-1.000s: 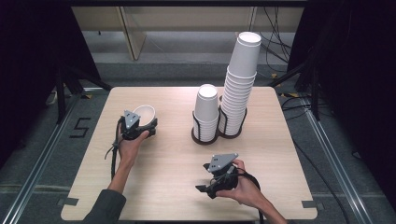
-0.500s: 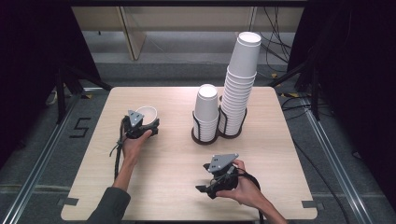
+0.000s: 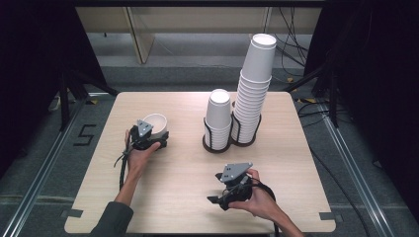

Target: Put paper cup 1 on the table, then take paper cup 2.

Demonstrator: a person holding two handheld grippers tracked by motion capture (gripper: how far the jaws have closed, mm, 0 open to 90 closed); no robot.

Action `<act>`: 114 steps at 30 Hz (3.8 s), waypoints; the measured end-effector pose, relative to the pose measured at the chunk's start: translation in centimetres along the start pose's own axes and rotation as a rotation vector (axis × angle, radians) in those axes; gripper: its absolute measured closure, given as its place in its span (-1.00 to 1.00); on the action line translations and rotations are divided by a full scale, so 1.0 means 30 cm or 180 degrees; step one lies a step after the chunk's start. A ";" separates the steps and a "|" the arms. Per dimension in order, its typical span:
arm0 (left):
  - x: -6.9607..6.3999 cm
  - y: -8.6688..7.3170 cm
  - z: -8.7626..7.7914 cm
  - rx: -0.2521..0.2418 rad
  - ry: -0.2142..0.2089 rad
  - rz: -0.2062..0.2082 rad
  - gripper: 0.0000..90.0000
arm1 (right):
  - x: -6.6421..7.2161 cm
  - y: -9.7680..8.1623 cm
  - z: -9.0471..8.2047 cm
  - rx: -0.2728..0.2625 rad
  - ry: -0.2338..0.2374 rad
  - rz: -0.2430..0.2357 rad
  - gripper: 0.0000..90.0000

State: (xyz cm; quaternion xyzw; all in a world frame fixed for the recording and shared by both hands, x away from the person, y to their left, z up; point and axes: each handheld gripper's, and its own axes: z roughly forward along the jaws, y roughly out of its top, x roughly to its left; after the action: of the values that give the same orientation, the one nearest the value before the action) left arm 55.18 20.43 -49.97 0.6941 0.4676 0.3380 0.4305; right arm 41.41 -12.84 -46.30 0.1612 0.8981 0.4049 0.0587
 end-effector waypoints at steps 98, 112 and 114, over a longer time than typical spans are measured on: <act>-0.322 -0.221 -0.592 0.0170 -0.0890 -0.0129 -0.68 | -0.223 -0.102 -0.348 -0.0715 -0.1033 0.0917 -0.52; -0.320 -0.224 -0.602 0.0144 -0.0877 -0.0108 -0.68 | -0.276 -0.030 -0.435 -0.1062 -0.1264 0.0920 -0.59; -0.315 -0.228 -0.598 0.0139 -0.0891 -0.0127 -0.68 | -0.282 -0.010 -0.455 -0.1053 -0.1244 0.0916 -0.59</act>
State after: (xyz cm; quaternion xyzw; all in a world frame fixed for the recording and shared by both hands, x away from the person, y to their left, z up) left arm 33.95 17.92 -49.66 0.7343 0.4239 0.2190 0.4829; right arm 46.07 -25.55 -37.65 0.3501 0.7595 0.5113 0.1979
